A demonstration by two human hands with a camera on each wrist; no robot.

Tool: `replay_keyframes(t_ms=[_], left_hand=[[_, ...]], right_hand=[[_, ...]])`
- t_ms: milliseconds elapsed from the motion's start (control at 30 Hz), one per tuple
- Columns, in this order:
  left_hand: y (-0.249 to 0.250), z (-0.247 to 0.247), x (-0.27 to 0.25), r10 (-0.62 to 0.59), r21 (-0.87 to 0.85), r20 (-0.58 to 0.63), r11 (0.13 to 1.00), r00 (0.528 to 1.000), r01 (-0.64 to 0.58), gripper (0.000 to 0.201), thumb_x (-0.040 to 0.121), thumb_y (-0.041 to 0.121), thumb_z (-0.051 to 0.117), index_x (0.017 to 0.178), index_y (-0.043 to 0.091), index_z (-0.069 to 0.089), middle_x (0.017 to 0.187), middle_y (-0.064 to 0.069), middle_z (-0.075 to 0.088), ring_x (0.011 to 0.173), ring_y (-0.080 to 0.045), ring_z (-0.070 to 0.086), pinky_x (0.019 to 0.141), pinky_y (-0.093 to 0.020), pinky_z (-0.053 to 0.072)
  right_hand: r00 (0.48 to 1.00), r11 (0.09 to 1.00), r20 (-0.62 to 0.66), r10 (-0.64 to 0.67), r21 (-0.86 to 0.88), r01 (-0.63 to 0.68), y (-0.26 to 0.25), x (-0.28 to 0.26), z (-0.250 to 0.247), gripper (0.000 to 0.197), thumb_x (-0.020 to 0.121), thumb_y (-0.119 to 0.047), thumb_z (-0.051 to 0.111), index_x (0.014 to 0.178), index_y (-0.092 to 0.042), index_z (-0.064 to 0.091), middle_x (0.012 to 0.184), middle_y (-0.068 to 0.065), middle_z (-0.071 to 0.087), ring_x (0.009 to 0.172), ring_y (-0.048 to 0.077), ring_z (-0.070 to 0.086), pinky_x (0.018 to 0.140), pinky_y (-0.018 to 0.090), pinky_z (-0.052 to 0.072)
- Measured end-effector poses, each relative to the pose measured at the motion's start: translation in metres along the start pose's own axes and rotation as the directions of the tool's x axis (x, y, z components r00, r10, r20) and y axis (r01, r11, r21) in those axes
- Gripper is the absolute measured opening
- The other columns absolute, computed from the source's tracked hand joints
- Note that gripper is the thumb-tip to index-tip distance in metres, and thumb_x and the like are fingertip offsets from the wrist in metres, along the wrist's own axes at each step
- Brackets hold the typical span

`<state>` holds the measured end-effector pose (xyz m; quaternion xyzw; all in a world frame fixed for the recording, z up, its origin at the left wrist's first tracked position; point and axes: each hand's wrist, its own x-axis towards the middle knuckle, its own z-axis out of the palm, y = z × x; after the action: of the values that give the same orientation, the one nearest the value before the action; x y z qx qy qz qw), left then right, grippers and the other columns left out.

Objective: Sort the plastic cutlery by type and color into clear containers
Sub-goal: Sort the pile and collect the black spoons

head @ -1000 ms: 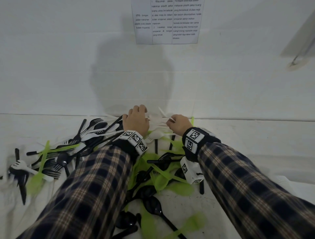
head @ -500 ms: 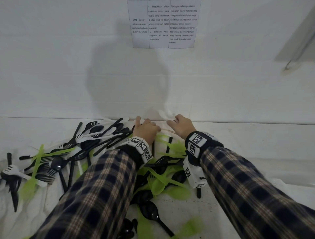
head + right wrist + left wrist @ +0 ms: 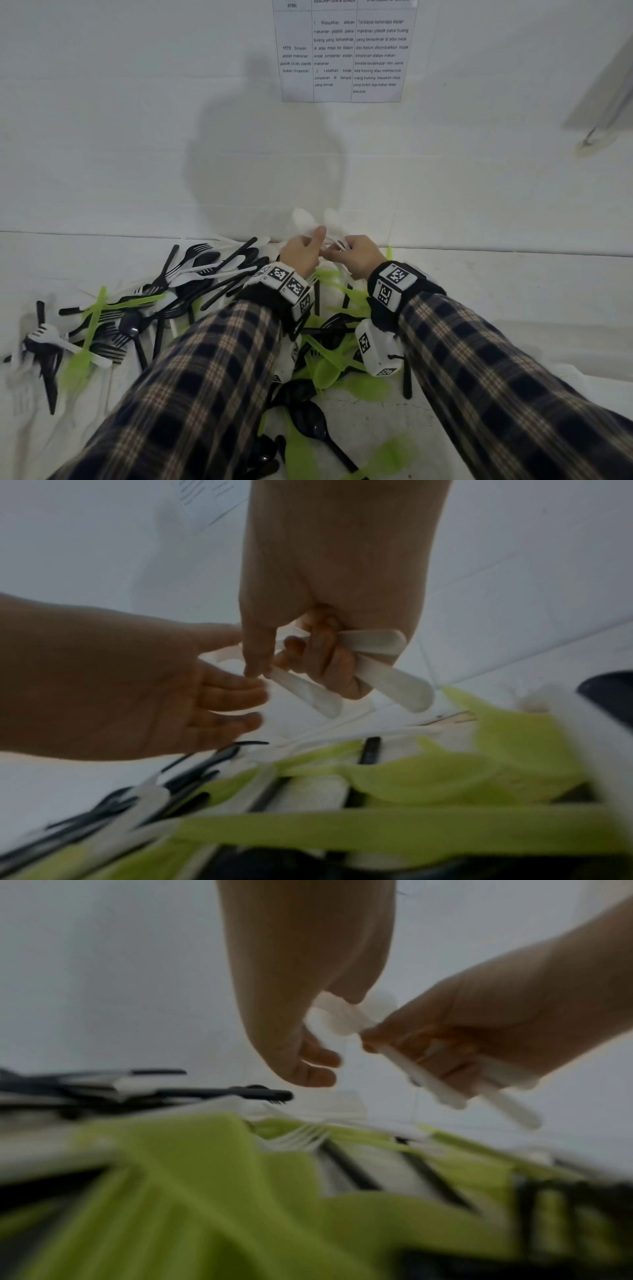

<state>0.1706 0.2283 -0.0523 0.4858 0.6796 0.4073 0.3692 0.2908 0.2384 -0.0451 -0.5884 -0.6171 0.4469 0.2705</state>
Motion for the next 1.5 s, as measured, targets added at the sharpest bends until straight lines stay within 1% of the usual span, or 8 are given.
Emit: replay_keyframes(t_ms=[67,167,267,333,433,733,1167,1500], left_hand=[[0.003,0.004,-0.002,-0.039,-0.085,0.007,0.996,0.999,0.039,0.039,0.096,0.043,0.042,0.071,0.019,0.060,0.086,-0.011,0.067,0.082,-0.028,0.066,0.085,-0.040,0.053],[0.007,0.002,0.005,-0.096,-0.274,-0.147,0.960,0.984,0.053,0.032,0.100,0.029,0.039,0.077,0.012,0.053,0.087,-0.012,0.062,0.064,-0.020,0.058,0.071,-0.034,0.050],[0.012,-0.016,0.017,-0.022,0.092,-0.295,0.994,0.955,0.051,0.033,0.102,0.025,0.032,0.096,0.001,0.054,0.091,-0.016,0.054,0.080,-0.029,0.053,0.069,-0.031,0.033],[0.011,-0.028,0.026,0.102,0.425,-0.176,0.905,0.979,-0.018,0.028,0.099,0.026,0.038,0.091,0.004,0.053,0.092,-0.017,0.056,0.085,-0.030,0.051,0.070,-0.032,0.035],[0.006,-0.030,0.038,0.112,0.798,0.071,0.589,0.991,-0.124,0.022,0.094,0.026,0.046,0.092,0.009,0.059,0.095,-0.010,0.061,0.089,-0.027,0.058,0.070,-0.030,0.042],[-0.013,0.008,0.058,0.070,0.911,0.288,0.287,0.955,-0.296,0.035,0.098,0.010,0.038,0.131,0.017,0.048,0.130,-0.006,0.045,0.116,-0.026,0.053,0.083,-0.035,0.041],[-0.010,0.007,0.048,0.124,0.921,0.333,0.170,0.935,-0.351,0.033,0.098,0.016,0.040,0.128,0.020,0.053,0.128,-0.002,0.055,0.119,-0.022,0.049,0.090,-0.035,0.041],[0.014,-0.016,0.018,0.378,0.767,0.489,0.242,0.786,-0.594,0.041,0.096,0.004,0.039,0.131,0.023,0.048,0.130,0.003,0.052,0.119,-0.019,0.045,0.095,-0.031,0.031]], right_hand=[[0.999,0.996,0.019,0.031,0.082,-0.033,-0.005,0.000,0.006,0.033,0.085,-0.032,0.064,0.066,-0.013,0.045,0.057,-0.001,0.039,0.048,0.014,0.035,0.044,0.025,0.028],[0.999,0.991,-0.029,0.044,0.131,-0.040,-0.007,0.003,0.008,0.031,0.091,-0.026,0.055,0.068,-0.013,0.038,0.061,0.001,0.034,0.050,0.015,0.031,0.046,0.026,0.025],[0.993,0.999,-0.118,0.032,0.025,-0.029,-0.001,0.008,0.001,0.036,0.092,-0.022,0.049,0.063,-0.014,0.030,0.063,0.001,0.033,0.054,0.016,0.032,0.052,0.026,0.026],[0.990,1.000,-0.139,0.026,0.006,-0.026,0.004,0.011,-0.006,0.035,0.092,-0.021,0.048,0.063,-0.012,0.030,0.062,0.001,0.032,0.056,0.018,0.032,0.052,0.027,0.026],[0.987,0.999,-0.159,-0.009,-0.034,0.003,0.010,0.014,-0.015,0.033,0.091,-0.020,0.048,0.065,-0.011,0.032,0.062,0.001,0.032,0.063,0.020,0.035,0.059,0.030,0.029],[0.962,0.999,-0.269,-0.043,-0.035,0.035,0.025,0.021,-0.028,0.038,0.091,-0.019,0.049,0.062,-0.014,0.027,0.061,-0.001,0.029,0.057,0.014,0.028,0.053,0.027,0.022],[0.964,0.997,-0.260,-0.056,-0.061,0.041,0.024,0.017,-0.031,0.042,0.092,-0.019,0.049,0.060,-0.015,0.023,0.060,-0.001,0.027,0.055,0.013,0.026,0.052,0.026,0.021],[0.947,0.986,-0.313,-0.070,-0.166,0.018,-0.006,0.001,-0.038,0.038,0.091,-0.017,0.047,0.058,-0.013,0.029,0.059,0.001,0.036,0.054,0.012,0.033,0.048,0.023,0.023]])
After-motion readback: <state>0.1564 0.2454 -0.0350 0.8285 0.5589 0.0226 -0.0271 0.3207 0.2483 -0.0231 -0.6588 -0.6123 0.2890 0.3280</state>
